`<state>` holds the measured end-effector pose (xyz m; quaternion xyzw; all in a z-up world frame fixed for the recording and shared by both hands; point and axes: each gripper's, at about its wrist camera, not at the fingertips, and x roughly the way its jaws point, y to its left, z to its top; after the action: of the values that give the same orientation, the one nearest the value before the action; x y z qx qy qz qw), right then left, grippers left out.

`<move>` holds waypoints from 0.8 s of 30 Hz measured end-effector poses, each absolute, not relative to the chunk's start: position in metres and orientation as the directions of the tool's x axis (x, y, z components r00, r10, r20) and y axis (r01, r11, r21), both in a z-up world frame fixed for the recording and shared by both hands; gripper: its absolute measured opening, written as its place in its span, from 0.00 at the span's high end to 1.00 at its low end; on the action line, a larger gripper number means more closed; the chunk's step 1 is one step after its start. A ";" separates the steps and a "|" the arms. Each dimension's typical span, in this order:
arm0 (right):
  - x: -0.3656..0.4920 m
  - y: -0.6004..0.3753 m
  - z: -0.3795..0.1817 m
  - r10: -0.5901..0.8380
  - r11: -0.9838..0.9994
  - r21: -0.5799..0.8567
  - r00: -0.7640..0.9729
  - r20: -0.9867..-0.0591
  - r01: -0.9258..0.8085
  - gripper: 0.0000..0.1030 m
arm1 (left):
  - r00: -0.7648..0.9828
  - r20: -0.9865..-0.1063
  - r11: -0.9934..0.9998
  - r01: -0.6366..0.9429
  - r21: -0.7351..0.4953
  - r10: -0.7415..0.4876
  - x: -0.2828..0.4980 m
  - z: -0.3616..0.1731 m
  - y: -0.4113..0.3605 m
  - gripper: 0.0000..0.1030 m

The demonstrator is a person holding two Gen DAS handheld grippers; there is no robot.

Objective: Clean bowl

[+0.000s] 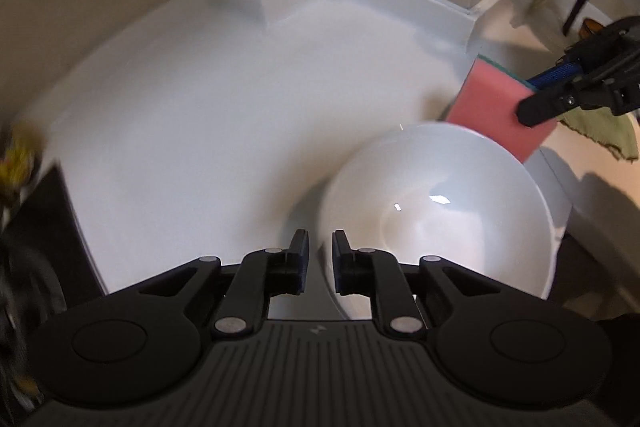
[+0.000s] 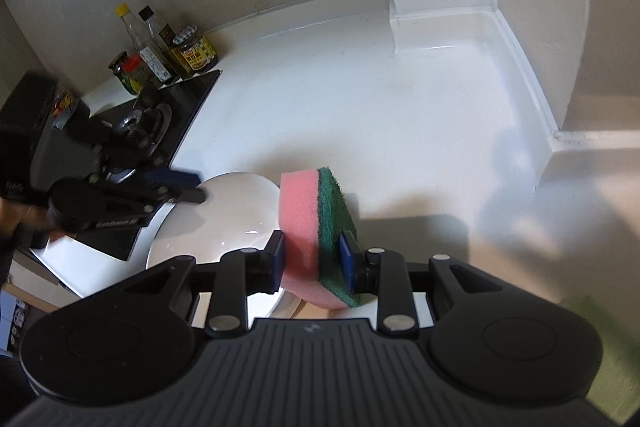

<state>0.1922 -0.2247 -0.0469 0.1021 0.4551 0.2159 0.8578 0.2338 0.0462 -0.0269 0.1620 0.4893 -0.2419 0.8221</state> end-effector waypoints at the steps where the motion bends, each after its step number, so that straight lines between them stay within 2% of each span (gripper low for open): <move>1: 0.189 -0.224 -0.047 0.461 0.887 0.372 0.495 -0.736 -0.274 0.76 | 0.408 -0.886 0.847 0.531 0.032 -0.222 0.231 -0.030 0.046 0.86; 2: 0.187 -0.224 -0.046 0.459 0.888 0.369 0.495 -0.738 -0.274 0.76 | 0.405 -0.885 0.848 0.529 0.024 -0.227 0.231 -0.034 0.045 0.91; 4: 0.185 -0.222 -0.045 0.458 0.888 0.361 0.488 -0.743 -0.284 0.76 | 0.409 -0.883 0.828 0.560 0.043 -0.231 0.232 -0.037 0.043 0.91; 10: 0.199 -0.226 -0.044 0.465 0.883 0.357 0.466 -0.753 -0.304 0.76 | 0.406 -0.874 0.553 0.807 0.206 -0.266 0.238 -0.034 0.028 0.86; 13: 0.208 -0.220 -0.043 0.437 0.896 0.319 0.481 -0.760 -0.309 0.76 | 0.414 -0.858 0.422 0.866 0.269 -0.304 0.241 -0.035 0.022 0.83; 16: 0.211 -0.219 -0.043 0.430 0.899 0.314 0.484 -0.762 -0.305 0.76 | 0.442 -0.835 0.569 0.798 0.199 -0.328 0.254 -0.030 0.031 0.84; 18: 0.209 -0.222 -0.044 0.441 0.895 0.331 0.485 -0.755 -0.298 0.76 | 0.452 -0.836 0.721 0.685 0.101 -0.311 0.253 -0.022 0.046 0.84; 21: 0.201 -0.226 -0.046 0.453 0.891 0.358 0.491 -0.744 -0.280 0.76 | 0.447 -0.841 0.833 0.553 -0.008 -0.305 0.240 -0.019 0.064 0.84; 24: 0.191 -0.227 -0.046 0.452 0.892 0.365 0.492 -0.744 -0.269 0.76 | 0.453 -0.838 0.863 0.504 -0.040 -0.304 0.236 -0.025 0.068 0.85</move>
<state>0.1914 -0.2268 -0.0461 0.1003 0.4579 0.2101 0.8580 0.2361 0.0679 -0.0252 0.1077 0.4653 -0.2388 0.8455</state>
